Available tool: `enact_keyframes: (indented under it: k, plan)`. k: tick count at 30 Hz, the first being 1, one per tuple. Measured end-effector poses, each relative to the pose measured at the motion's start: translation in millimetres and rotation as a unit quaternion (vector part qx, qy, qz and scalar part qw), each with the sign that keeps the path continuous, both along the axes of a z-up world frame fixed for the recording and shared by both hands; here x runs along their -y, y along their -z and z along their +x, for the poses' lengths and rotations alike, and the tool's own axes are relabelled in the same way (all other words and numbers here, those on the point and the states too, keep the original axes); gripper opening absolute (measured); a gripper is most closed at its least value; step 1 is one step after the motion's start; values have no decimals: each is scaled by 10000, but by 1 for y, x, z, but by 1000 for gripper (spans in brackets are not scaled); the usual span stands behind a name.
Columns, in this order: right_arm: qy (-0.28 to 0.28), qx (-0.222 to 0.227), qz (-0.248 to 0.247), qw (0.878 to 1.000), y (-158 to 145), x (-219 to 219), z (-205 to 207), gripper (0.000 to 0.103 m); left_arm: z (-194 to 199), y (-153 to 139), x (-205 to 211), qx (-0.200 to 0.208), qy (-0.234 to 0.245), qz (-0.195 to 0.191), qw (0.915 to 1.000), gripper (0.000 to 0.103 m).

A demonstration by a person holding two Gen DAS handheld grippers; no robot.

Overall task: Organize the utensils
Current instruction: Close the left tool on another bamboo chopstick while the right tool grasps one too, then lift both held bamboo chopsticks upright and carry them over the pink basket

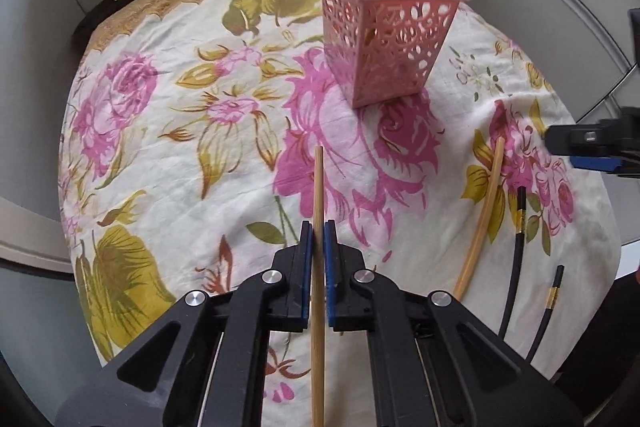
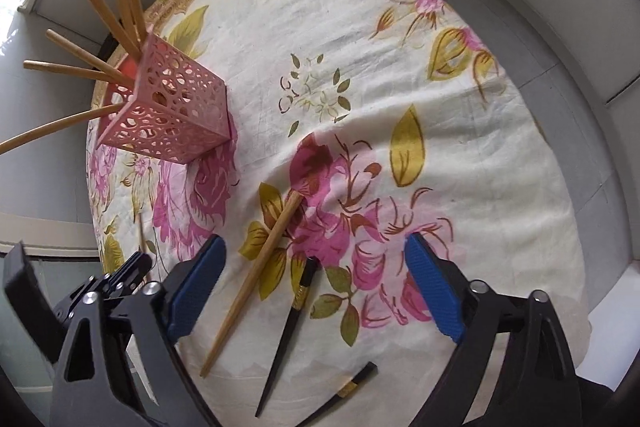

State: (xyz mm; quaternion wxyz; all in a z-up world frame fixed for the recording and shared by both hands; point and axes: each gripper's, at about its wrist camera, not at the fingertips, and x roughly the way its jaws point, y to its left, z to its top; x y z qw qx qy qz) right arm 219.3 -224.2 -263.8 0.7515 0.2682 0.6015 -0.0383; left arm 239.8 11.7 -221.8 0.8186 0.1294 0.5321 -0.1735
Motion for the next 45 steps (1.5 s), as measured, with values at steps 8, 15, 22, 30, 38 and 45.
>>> enact_keyframes:
  k: [8,15,22,30,38,45]
  plan:
    - [230,-617,-21,9978,23,-22,27,42,-26,-46,-24,503,4,-522,9974,5]
    - [277,-527,-627,9963,19,-54,43,12,-29,-58,-43,706,-84,-665,9952,5]
    - [250,723,-466,9960,1,-69,11,9,-44,-81,-59,1115,-223,-1004,9884,5]
    - [-349,2576,-834,9620,-85,-90,-61,9,-84,-118,-57,1933,-326,-1319,9717,5]
    - [-745,3617,-1049,9234,-147,-91,-117,8,-118,-152,-52,2479,-596,-1554,9544,5]
    - [-607,3991,-919,9102,-199,-65,-128,8,-125,-193,-32,2860,-469,-1434,9463,5]
